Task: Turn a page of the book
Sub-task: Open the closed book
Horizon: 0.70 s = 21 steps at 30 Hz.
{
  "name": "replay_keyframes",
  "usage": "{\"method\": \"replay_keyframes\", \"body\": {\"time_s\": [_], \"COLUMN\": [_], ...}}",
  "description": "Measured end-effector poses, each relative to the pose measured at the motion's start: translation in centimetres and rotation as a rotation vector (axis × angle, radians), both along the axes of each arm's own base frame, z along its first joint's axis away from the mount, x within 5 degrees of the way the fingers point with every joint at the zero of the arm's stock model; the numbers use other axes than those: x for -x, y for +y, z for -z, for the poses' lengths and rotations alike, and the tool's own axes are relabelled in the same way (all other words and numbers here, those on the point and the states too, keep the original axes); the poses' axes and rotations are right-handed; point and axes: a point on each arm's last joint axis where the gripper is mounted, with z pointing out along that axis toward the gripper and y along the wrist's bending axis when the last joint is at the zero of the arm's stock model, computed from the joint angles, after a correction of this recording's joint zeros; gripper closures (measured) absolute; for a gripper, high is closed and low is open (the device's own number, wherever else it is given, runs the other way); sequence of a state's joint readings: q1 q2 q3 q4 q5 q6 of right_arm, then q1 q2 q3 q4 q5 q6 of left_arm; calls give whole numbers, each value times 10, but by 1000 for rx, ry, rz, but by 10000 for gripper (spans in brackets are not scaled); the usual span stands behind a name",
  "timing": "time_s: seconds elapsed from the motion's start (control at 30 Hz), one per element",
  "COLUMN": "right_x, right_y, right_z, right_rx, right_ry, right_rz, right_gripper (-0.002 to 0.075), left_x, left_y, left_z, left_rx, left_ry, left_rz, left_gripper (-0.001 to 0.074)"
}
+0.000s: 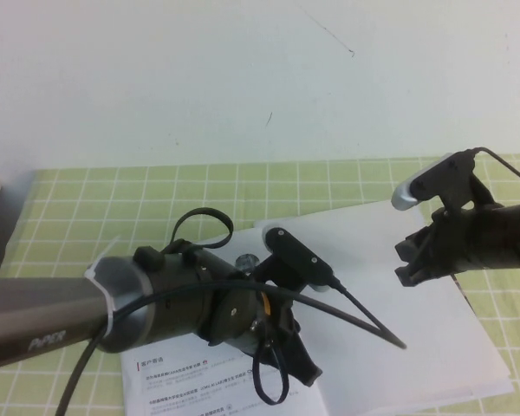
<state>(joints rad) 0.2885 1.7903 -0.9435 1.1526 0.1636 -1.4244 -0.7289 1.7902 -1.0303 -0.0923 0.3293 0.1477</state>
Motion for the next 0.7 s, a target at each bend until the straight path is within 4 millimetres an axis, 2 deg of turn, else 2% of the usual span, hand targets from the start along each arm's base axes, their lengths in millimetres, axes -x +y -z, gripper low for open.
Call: {"method": "replay_keyframes", "body": {"time_s": [0.17,0.33,0.53,0.7], "right_x": [2,5,20,33], "right_y": [-2,-7,-13,-18], "right_z": [18,31,46,52], "right_rx": [8,43,48,22], "right_ry": [59,80,148,204], "right_rz": [31,67,116,191], "right_gripper": [598,598,598,610], "left_x": [-9,-19,-31,-33], "left_y": [6,18,30,34], "left_z": [0,0,-2,-19], "left_rx": [51,29,-18,1], "left_ry": [13,-19,-106,-185], "left_rz": [-123,-208,-275,-307], "left_gripper": [738,738,738,738]}}
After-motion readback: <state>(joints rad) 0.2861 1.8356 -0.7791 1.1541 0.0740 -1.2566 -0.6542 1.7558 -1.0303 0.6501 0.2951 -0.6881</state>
